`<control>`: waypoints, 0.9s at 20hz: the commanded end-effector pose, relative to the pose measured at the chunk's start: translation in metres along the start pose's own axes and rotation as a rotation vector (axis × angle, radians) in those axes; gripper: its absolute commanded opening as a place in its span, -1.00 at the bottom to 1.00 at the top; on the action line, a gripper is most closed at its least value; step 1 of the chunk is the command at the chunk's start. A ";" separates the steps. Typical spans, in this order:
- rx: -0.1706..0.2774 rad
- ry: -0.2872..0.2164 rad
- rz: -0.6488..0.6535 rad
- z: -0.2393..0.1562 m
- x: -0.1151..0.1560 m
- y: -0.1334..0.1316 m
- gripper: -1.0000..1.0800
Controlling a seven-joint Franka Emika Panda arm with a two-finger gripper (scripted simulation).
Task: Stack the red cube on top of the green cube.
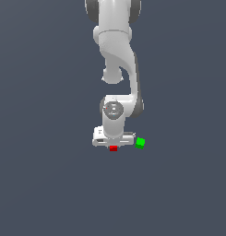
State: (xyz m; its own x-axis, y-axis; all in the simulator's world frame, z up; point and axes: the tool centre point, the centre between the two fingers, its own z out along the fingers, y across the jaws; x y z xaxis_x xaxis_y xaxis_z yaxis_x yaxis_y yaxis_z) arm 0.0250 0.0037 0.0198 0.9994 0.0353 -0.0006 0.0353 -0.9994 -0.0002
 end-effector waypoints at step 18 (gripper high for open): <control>0.000 0.001 0.000 -0.061 -0.002 0.000 -1.00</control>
State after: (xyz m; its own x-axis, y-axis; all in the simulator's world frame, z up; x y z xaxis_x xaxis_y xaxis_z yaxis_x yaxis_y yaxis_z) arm 0.0233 0.0037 0.0686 0.9994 0.0353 -0.0012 0.0353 -0.9994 -0.0001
